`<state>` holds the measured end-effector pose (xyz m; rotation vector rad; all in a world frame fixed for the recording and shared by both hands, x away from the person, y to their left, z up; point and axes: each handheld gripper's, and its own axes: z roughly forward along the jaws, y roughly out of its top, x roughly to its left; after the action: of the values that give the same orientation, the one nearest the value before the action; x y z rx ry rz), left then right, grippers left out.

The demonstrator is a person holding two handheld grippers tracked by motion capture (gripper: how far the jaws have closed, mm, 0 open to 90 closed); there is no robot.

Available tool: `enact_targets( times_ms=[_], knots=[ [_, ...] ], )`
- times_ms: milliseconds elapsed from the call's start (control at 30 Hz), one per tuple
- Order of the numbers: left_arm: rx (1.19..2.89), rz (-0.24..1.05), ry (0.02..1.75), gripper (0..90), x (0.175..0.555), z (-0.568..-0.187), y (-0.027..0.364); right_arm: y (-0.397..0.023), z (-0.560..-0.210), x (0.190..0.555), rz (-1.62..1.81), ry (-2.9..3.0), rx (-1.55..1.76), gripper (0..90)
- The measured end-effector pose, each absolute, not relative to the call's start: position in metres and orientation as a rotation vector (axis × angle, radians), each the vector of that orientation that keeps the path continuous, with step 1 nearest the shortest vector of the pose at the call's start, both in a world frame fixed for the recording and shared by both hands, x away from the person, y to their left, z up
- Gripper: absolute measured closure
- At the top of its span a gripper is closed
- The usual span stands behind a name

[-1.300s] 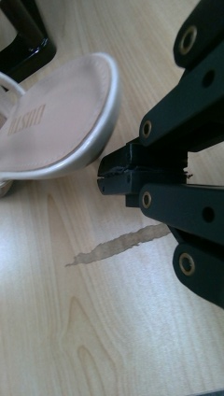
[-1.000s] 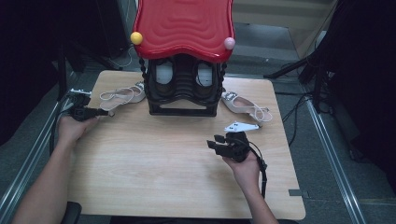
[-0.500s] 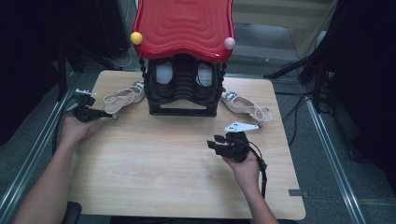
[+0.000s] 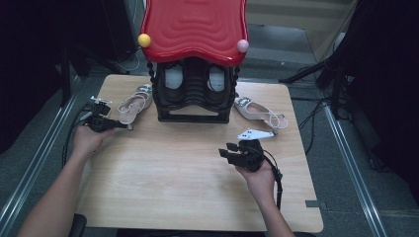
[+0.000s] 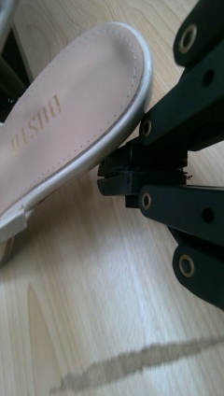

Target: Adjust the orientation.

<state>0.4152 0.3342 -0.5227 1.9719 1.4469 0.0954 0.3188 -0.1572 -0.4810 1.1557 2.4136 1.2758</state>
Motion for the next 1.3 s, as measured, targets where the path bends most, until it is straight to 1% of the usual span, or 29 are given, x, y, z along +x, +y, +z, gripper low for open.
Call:
enact_targets(
  times_ms=[267, 500, 567, 800, 867, 900, 1000, 1067, 1300],
  knots=[
    [1.957, 0.060, 1.454, 88.5, 0.413, -0.521, 0.323, -0.158, -0.481, 0.319, 1.279, 2.411, 1.151, 59.8],
    [1.938, 0.060, 1.472, 84.8, 0.413, -0.521, 0.325, -0.158, -0.481, 0.318, 1.276, 2.410, 1.154, 59.8],
    [1.945, 0.065, 1.479, 82.6, 0.413, -0.519, 0.327, -0.158, -0.480, 0.319, 1.278, 2.409, 1.156, 59.8],
    [1.912, 0.094, 1.540, 63.8, 0.409, -0.509, 0.337, -0.161, -0.480, 0.319, 1.279, 2.402, 1.158, 59.7],
    [1.893, 0.099, 1.543, 60.1, 0.407, -0.505, 0.343, -0.161, -0.480, 0.319, 1.278, 2.403, 1.156, 59.7],
    [1.881, 0.112, 1.547, 59.8, 0.406, -0.503, 0.345, -0.160, -0.480, 0.319, 1.278, 2.402, 1.156, 59.7],
    [1.861, 0.138, 1.561, 55.1, 0.405, -0.497, 0.351, -0.160, -0.480, 0.320, 1.282, 2.405, 1.155, 59.6],
    [1.839, 0.125, 1.560, 53.3, 0.406, -0.492, 0.353, -0.159, -0.480, 0.321, 1.283, 2.407, 1.152, 59.5],
    [1.852, 0.129, 1.567, 51.9, 0.412, -0.481, 0.353, -0.155, -0.479, 0.324, 1.281, 2.418, 1.143, 59.2]
  ],
)
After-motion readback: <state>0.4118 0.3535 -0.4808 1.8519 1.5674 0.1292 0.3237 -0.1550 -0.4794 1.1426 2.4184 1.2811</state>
